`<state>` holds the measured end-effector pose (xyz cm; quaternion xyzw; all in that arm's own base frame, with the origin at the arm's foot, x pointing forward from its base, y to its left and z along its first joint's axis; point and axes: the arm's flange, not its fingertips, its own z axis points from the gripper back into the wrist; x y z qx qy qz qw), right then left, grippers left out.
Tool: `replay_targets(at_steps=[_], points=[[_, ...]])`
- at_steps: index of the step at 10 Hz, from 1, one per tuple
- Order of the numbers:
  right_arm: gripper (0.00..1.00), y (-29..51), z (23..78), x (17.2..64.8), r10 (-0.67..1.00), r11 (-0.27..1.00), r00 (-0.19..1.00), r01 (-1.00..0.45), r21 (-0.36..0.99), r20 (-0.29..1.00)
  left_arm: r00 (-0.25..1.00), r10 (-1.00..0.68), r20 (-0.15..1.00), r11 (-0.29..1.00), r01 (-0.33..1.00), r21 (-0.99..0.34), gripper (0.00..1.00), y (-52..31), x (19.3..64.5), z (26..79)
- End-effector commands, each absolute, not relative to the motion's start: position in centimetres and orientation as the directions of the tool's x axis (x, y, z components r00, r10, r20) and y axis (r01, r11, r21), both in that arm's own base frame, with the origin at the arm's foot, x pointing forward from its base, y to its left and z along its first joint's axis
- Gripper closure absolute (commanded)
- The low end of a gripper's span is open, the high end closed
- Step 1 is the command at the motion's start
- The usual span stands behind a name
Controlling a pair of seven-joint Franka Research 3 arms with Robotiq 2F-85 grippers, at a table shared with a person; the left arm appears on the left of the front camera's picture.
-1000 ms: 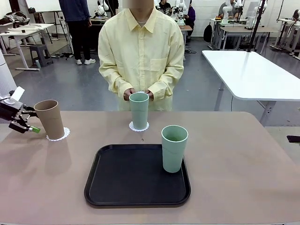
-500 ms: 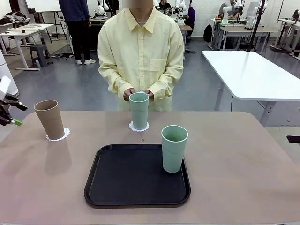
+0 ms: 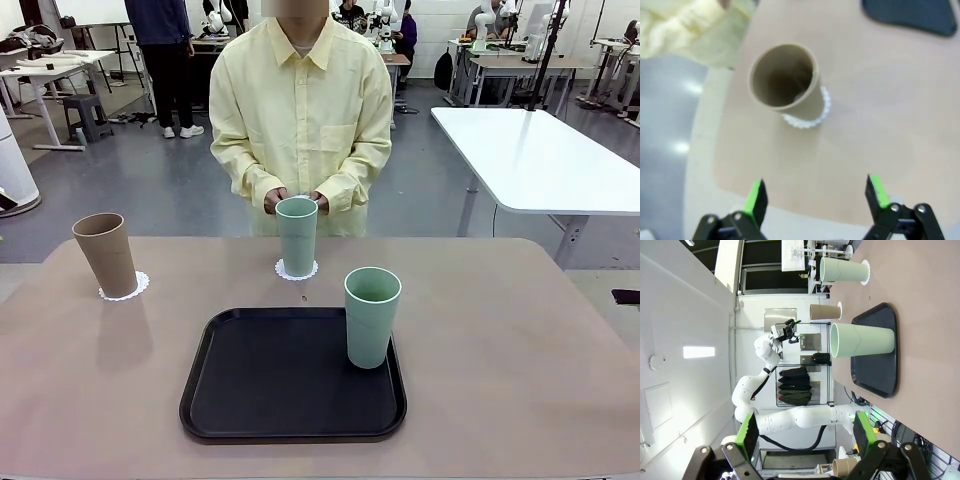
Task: Place coasters on the table and set cups on them.
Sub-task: Take one Reusable plastic cup from the Flat Tray and place it on a coaster set by the human.
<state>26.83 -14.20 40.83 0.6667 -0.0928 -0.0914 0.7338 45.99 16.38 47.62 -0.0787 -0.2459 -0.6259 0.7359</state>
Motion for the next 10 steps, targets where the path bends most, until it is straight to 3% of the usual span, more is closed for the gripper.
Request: replay_targets(at_steps=[1,6,10], points=[[0.00,-14.2,41.0,26.8,-0.256,0.084,0.967,-0.002,0.996,0.023,0.083,-0.897,0.435,0.151,0.981,0.123,0.00,14.6,44.0,50.3],[0.00,-14.2,41.0,26.8,-0.256,0.084,0.967,-0.002,0.996,0.023,0.112,-0.949,0.293,0.199,0.937,0.288,0.00,6.9,39.4,54.1],[0.00,-14.2,41.0,26.8,-0.256,0.084,0.967,-0.002,0.996,0.023,0.069,-0.939,0.337,0.164,0.951,0.261,0.00,8.6,40.0,55.1]])
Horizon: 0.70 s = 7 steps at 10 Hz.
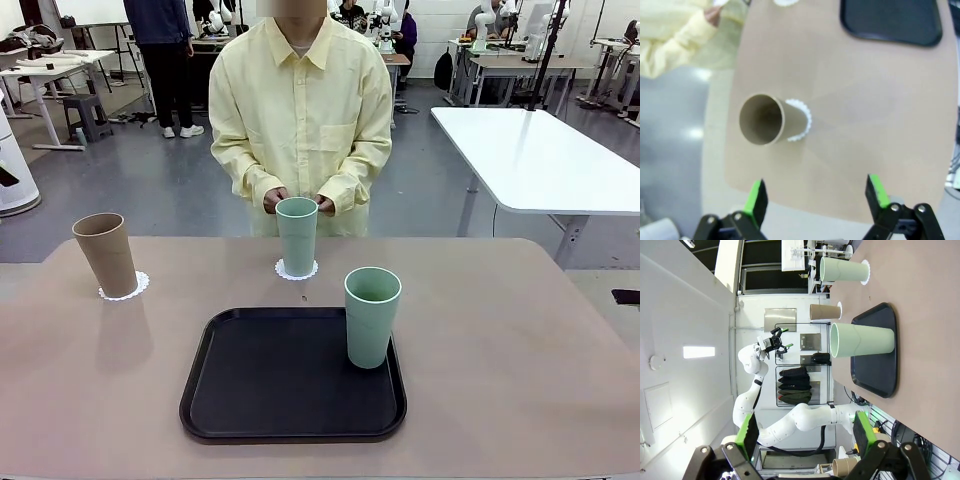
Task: Place coasters on the table and set cups on them.
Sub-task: Take one Reusable plastic cup from the Flat Tray and place it on a coaster set by the human.
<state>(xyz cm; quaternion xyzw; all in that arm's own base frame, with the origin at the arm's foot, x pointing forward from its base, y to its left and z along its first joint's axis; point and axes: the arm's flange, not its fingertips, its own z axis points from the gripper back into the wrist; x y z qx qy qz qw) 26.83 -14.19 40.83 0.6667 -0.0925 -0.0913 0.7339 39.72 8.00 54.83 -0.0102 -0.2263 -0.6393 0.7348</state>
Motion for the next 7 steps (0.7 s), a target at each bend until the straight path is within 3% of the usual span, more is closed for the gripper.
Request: replay_targets(at_steps=[1,7], points=[[0.00,-14.18,40.97,26.83,-0.256,0.084,0.967,-0.002,0.996,0.023,0.069,-0.939,0.337,0.164,0.951,0.261,0.00,8.56,40.04,55.14],[0.00,-14.18,40.97,26.83,-0.256,0.084,0.967,-0.002,0.996,0.023,0.069,-0.939,0.337,0.164,0.951,0.261,0.00,8.56,40.04,55.14]])
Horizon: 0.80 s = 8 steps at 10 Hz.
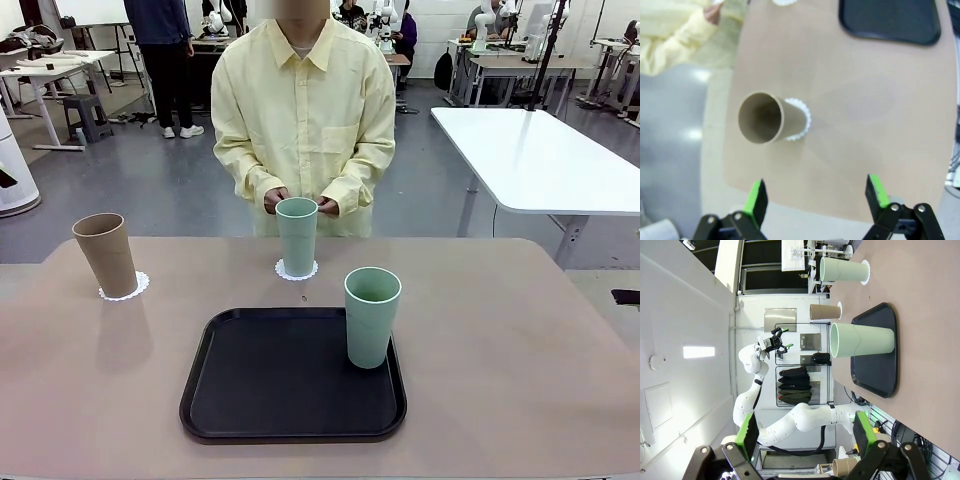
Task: Place coasters on the table and set cups on them.
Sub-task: Take one Reusable plastic cup from the Flat Tray and place it on a coaster set by the human.
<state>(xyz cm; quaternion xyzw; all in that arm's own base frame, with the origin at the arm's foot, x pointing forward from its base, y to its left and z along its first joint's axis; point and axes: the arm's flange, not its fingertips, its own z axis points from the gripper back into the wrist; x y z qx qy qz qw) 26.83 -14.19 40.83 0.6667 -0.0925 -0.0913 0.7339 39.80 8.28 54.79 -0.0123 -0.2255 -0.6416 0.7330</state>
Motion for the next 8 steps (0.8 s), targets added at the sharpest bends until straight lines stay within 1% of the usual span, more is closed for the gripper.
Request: replay_targets(at_steps=[1,4,5,6,7,8], points=[[0.00,-14.2,41.0,26.8,-0.256,0.084,0.967,-0.002,0.996,0.023,0.069,-0.939,0.337,0.164,0.951,0.261,0.00,8.6,40.0,55.1],[0.00,-14.2,41.0,26.8,-0.256,0.084,0.967,-0.002,0.996,0.023,0.075,-0.935,0.347,0.177,0.946,0.272,0.00,8.3,39.8,54.8],[0.00,-14.2,41.0,26.8,-0.256,0.084,0.967,-0.002,0.996,0.023,0.286,-0.922,0.259,0.350,0.904,0.246,0.00,7.5,39.7,55.8],[0.00,-14.2,41.0,26.8,-0.256,0.084,0.967,-0.002,0.996,0.023,0.503,-0.823,0.262,0.559,0.799,0.221,0.00,6.2,38.7,56.3],[0.00,-14.2,41.0,26.8,-0.256,0.084,0.967,-0.002,0.996,0.023,0.622,-0.753,0.215,0.647,0.760,0.062,0.00,5.5,36.4,55.6],[0.00,-14.2,41.0,26.8,-0.256,0.084,0.967,-0.002,0.996,0.023,0.711,-0.686,0.156,0.717,0.697,-0.027,0.00,4.8,35.1,55.7]])
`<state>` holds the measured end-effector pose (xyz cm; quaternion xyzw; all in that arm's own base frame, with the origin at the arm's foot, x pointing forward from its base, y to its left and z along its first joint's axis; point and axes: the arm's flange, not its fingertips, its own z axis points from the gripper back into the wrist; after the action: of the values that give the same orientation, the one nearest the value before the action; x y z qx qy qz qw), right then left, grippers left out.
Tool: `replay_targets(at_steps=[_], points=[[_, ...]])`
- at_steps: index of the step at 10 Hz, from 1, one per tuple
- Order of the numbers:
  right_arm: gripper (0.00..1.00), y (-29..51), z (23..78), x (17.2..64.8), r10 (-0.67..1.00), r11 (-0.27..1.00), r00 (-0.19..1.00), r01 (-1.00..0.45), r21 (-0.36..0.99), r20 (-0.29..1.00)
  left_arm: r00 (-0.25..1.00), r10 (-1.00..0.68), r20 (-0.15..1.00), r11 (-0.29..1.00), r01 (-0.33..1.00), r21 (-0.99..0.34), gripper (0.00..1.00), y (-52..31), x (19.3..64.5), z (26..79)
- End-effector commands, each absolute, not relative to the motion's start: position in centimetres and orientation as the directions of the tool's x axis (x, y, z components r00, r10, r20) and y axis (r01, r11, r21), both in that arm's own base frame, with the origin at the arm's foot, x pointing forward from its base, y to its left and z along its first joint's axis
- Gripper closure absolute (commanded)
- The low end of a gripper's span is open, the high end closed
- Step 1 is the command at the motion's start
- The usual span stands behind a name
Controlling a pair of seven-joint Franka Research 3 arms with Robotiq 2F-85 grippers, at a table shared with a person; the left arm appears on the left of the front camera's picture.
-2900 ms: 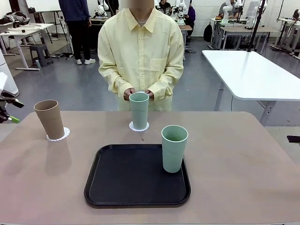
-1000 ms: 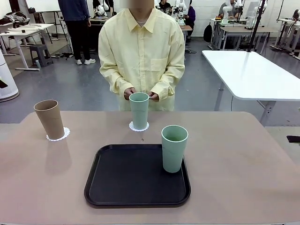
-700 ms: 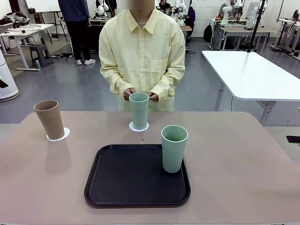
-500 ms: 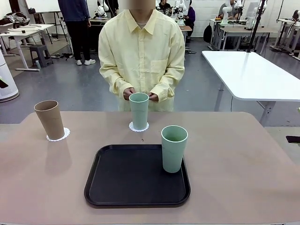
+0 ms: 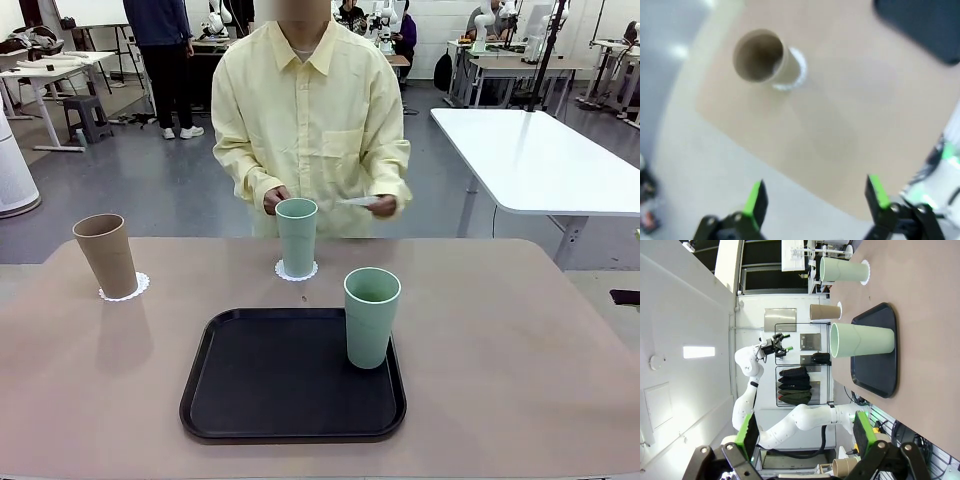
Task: Place coasters on the table and set cups on them.
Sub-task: Take one Reusable plastic cup from the Flat Tray and place it on a coaster set by the human.
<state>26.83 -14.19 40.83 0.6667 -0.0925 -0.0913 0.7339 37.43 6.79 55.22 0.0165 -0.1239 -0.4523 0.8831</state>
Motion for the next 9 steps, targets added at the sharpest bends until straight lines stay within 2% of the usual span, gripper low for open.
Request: replay_targets(at_steps=[1,2,3,4,5,6,7,8,9], points=[[0.00,-14.2,41.0,26.8,-0.256,0.084,0.967,-0.002,0.996,0.023,0.796,-0.591,0.130,0.791,0.603,-0.100,0.00,4.2,33.9,55.5],[0.00,-14.2,41.0,26.8,-0.256,0.084,0.967,-0.002,0.996,0.023,0.816,-0.565,0.121,0.797,0.578,-0.177,0.00,3.9,33.1,54.5],[0.00,-14.2,41.0,26.8,-0.256,0.084,0.967,-0.002,0.996,0.023,0.838,-0.521,0.164,0.812,0.546,-0.207,0.00,3.6,33.6,54.3],[0.00,-14.2,41.0,26.8,-0.256,0.084,0.967,-0.002,0.996,0.023,0.761,-0.645,0.074,0.759,0.649,-0.049,0.00,5.0,33.8,54.4],[0.00,-14.2,41.0,26.8,-0.256,0.084,0.967,-0.002,0.996,0.023,0.761,-0.645,0.074,0.759,0.649,-0.049,0.00,5.0,33.8,54.4],[0.00,-14.2,41.0,26.8,-0.256,0.084,0.967,-0.002,0.996,0.023,0.800,-0.597,0.063,0.788,0.599,-0.143,0.00,4.2,32.9,54.0],[0.00,-14.2,41.0,26.8,-0.256,0.084,0.967,-0.002,0.996,0.023,0.808,-0.554,0.199,0.716,0.585,-0.381,0.00,5.9,33.8,52.8],[0.00,-14.2,41.0,26.8,-0.256,0.084,0.967,-0.002,0.996,0.023,0.823,-0.496,0.277,0.581,0.552,-0.599,0.00,8.3,35.6,52.6],[0.00,-14.2,41.0,26.8,-0.256,0.084,0.967,-0.002,0.996,0.023,0.848,-0.419,0.323,0.484,0.510,-0.711,0.00,10.6,36.3,51.7]])
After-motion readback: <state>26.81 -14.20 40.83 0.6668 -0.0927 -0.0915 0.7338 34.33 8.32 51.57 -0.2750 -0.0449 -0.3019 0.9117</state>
